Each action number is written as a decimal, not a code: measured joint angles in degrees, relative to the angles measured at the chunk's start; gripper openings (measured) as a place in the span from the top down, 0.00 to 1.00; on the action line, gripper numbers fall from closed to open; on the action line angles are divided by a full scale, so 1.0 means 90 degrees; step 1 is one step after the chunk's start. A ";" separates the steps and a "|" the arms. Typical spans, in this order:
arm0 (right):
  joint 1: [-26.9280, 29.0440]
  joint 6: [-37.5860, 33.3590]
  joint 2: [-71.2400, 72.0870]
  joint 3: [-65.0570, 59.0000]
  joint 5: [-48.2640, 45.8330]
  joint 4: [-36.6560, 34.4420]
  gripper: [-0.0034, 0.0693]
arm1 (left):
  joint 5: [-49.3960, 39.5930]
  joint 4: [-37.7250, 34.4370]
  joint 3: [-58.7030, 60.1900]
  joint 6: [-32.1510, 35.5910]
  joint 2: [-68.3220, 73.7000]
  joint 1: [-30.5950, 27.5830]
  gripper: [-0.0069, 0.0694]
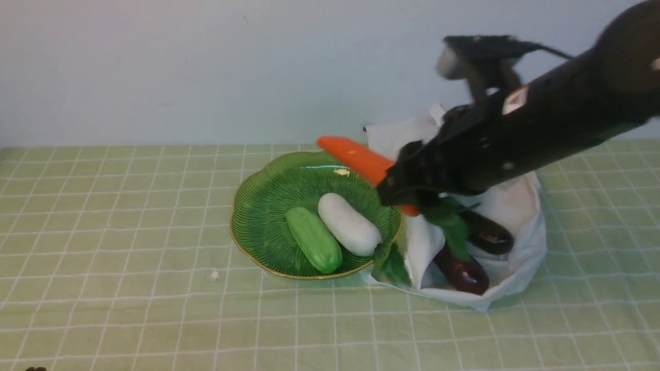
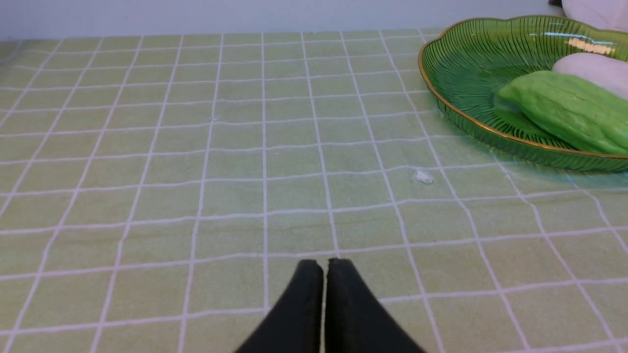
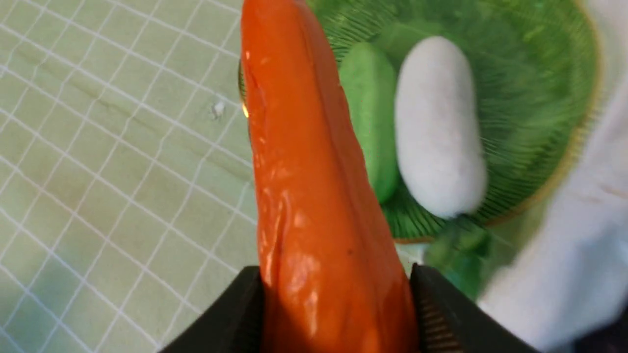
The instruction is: Take vegetables from bag on green coffee tablecloth place on plate.
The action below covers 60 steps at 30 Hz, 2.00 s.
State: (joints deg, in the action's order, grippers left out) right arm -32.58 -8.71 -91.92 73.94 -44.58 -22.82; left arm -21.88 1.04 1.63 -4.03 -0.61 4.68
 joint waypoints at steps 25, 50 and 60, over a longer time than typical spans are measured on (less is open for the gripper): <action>-0.0189 0.0340 -0.1992 0.0031 0.2127 0.0000 0.15 | 0.0000 0.0000 0.0000 0.0000 0.0000 0.0000 0.91; 0.0792 0.0417 0.2763 0.2813 -0.3155 0.2039 0.94 | 0.0000 0.0005 0.0000 0.0000 0.0000 0.0000 0.91; 0.0792 0.0478 0.6363 -0.1561 -0.1383 0.2373 0.97 | 0.0000 0.0005 0.0000 0.0000 0.0000 0.0000 0.91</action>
State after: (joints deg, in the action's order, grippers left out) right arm -25.45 -4.41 -34.66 59.89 -57.02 -1.46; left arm -21.88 1.08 1.63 -4.03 -0.61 4.68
